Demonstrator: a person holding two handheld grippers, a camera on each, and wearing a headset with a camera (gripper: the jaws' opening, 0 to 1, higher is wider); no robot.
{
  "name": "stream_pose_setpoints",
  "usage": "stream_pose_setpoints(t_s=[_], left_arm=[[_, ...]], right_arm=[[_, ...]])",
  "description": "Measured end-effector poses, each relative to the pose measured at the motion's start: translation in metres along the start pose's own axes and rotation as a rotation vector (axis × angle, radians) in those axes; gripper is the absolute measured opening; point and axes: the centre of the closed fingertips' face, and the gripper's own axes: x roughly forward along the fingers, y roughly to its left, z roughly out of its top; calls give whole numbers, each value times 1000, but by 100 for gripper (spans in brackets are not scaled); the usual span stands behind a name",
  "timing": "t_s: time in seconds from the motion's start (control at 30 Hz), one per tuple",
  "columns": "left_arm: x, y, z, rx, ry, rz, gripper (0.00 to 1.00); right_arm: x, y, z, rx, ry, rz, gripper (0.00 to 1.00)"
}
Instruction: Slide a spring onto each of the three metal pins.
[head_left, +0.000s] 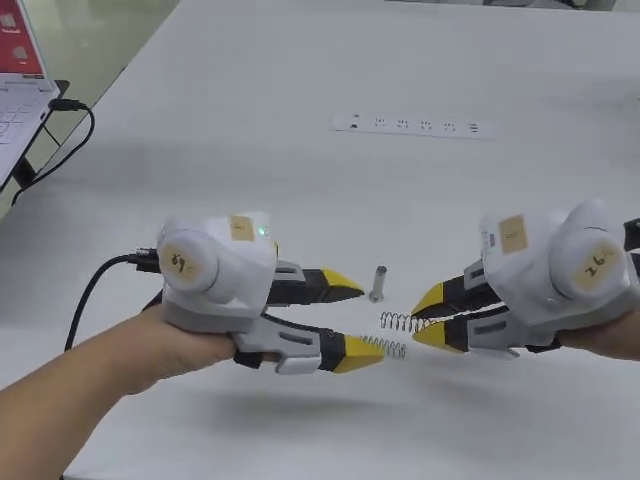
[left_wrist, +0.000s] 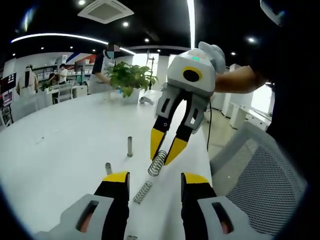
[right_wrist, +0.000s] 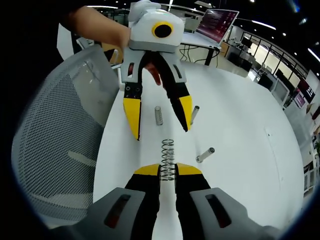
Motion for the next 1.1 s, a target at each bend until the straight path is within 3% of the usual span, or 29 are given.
stream_pose_setpoints(t_s=[0.37, 1.1], left_arm=[[9, -2, 8, -16, -25, -12, 26], [18, -10, 11, -3, -36, -22, 6]], right_arm=[[-5, 3, 7, -4, -18, 1, 8], [-10, 6, 11, -4, -32, 3, 8]])
